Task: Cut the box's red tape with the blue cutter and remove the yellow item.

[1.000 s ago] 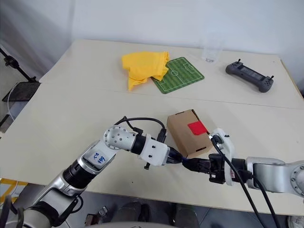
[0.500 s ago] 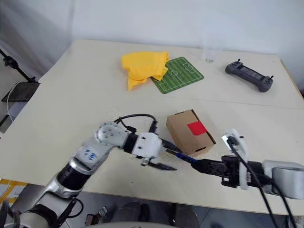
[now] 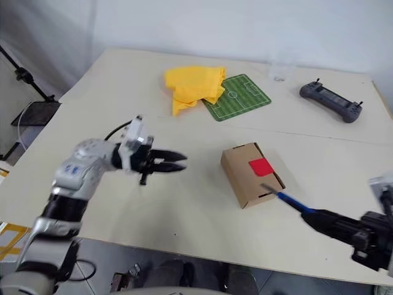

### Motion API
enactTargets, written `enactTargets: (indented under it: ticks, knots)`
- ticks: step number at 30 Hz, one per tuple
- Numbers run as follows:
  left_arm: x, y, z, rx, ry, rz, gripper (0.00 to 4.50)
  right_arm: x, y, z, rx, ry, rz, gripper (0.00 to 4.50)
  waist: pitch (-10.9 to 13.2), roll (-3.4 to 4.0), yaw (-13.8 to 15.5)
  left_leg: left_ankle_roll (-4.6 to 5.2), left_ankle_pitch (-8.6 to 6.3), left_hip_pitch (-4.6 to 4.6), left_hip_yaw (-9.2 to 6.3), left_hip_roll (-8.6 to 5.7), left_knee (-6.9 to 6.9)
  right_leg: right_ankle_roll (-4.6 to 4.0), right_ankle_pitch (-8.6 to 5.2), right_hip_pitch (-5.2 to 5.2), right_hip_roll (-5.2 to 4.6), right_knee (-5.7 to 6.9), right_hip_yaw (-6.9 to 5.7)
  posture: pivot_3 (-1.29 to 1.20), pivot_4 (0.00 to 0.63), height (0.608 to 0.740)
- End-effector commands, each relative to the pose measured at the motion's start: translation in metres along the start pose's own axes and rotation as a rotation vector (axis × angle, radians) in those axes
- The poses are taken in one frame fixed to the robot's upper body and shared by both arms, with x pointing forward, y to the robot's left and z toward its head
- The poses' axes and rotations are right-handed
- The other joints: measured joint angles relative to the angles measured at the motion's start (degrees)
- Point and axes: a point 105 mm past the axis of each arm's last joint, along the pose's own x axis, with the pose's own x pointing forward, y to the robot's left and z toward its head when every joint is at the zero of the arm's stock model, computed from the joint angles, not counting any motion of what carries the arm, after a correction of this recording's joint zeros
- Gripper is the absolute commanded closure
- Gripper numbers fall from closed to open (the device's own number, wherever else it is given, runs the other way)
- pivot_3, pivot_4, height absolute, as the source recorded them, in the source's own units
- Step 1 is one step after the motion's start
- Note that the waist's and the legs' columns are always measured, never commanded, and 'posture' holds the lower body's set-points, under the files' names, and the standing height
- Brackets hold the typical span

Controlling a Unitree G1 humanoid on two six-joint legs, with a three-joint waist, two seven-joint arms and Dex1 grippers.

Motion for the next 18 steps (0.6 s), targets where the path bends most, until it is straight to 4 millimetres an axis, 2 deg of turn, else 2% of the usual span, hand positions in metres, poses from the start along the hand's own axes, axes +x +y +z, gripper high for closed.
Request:
enactTargets:
  ticks: [1,5,8,12,14,18]
  knots:
    - [0.027,0.005,0.010,0.071,0.018,-0.056,4.48,-0.008,-0.004,0.015,-0.044,-0.031,-0.066,4.42,0.00,-0.01,-0.36,0.01,-0.05,-0.01,0.01,0.00,0.00,0.01,0.00,-0.01,0.03,-0.02,0.00,0.00,0.150,0.740]
    - [0.060,0.010,0.020,0.182,0.076,-0.108,4.50,0.003,-0.003,0.037,-0.144,-0.011,-0.103,4.42,0.01,-0.02,-1.43,0.06,-0.14,0.00,0.17,0.00,-0.01,0.00,-0.01,-0.05,0.09,-0.01,0.05,0.00,0.150,0.740]
    - [0.083,0.019,0.021,0.189,0.102,-0.067,4.50,0.016,-0.007,0.055,-0.186,0.016,-0.122,4.42,0.06,-0.10,-1.66,0.10,-0.11,-0.01,0.21,0.00,0.02,0.00,-0.01,-0.06,0.09,-0.03,0.05,0.00,0.150,0.740]
    - [0.096,0.015,0.018,0.183,0.111,-0.082,4.50,0.027,-0.009,0.064,-0.209,0.107,-0.136,4.42,0.07,-0.11,-2.00,0.10,-0.08,-0.07,0.19,0.00,0.02,-0.04,-0.03,-0.13,0.09,-0.01,0.04,0.00,0.150,0.740]
    - [0.101,0.010,0.009,0.199,0.148,-0.085,4.50,0.038,-0.005,0.077,-0.233,0.095,-0.112,4.42,0.06,-0.11,-2.04,0.10,-0.06,-0.15,0.20,0.01,0.03,-0.04,-0.03,-0.22,0.09,0.01,0.04,0.00,0.150,0.740]
    - [0.103,0.004,0.002,0.162,0.178,-0.072,4.50,0.049,-0.001,0.084,-0.257,0.162,-0.091,4.42,0.08,-0.07,-2.17,0.07,-0.03,-0.15,0.21,0.01,0.08,-0.04,-0.03,-0.23,0.06,0.02,0.04,0.00,0.150,0.740]
